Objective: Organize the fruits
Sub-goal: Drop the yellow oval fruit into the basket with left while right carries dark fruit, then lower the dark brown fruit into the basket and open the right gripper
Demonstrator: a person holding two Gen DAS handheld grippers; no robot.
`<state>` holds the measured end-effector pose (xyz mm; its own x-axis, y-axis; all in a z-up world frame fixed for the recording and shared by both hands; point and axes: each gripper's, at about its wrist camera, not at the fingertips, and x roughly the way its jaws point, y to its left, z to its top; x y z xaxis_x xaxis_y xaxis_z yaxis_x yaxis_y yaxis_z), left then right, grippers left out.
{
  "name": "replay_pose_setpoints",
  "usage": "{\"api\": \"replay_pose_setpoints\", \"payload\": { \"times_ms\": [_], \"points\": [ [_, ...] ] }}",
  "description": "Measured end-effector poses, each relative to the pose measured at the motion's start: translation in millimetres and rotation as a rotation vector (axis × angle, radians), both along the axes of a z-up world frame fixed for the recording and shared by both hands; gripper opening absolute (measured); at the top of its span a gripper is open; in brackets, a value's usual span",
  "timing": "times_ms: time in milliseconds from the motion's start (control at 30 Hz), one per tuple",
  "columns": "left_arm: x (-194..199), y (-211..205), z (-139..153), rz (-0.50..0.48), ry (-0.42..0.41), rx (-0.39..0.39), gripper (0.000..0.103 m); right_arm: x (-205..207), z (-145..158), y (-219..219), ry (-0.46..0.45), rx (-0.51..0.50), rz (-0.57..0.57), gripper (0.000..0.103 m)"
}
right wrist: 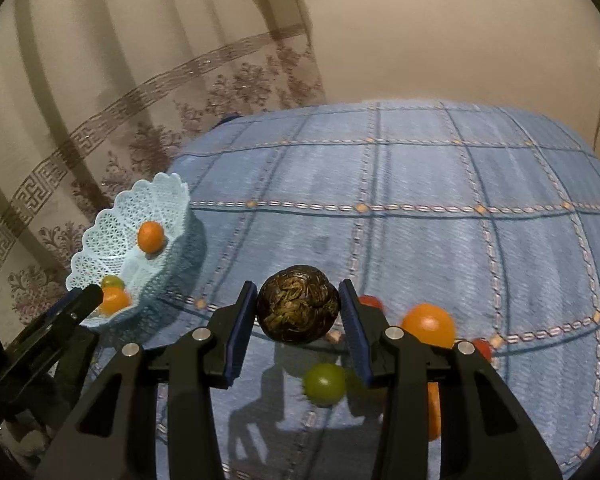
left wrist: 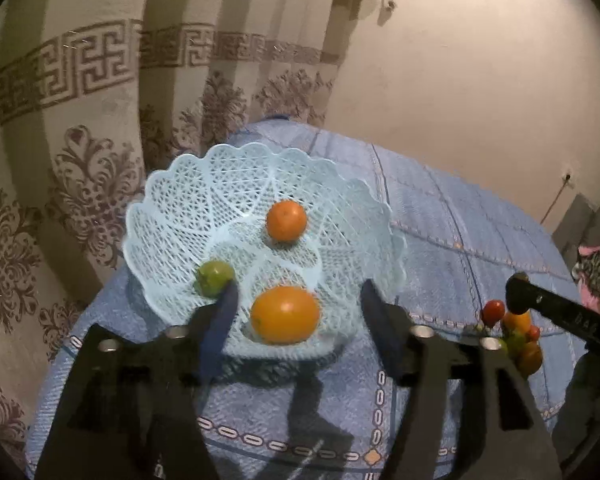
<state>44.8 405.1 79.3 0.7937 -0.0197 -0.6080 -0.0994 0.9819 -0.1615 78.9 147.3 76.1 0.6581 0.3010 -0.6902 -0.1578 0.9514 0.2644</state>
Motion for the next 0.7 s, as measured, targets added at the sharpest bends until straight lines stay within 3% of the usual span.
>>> {"api": "replay_pose_setpoints", "payload": {
  "times_ms": [300,400,533,700],
  "points": [
    [-6.4,10.3,9.6,0.052,-0.024,0.03,0.074,8.3,10.7,45.2,-0.023,-0.003,0.086,0.043],
    [-7.2,16.8,10.4,0.084,-0.007,0.031,0.084,11.4,18.7,62.6,-0.048,0.006,0.13,0.043],
    [-10.2,30.0,11.5,0.123,-0.002,0.02,0.085,18.9,21.1,83.3,-0.036,0.065,0.19,0.043],
    [-11.0,38.2,14.0,0.152,-0.002,0.016,0.085,24.9,18.2,110.9,-0.04,0.065,0.238,0.043]
  ]
}}
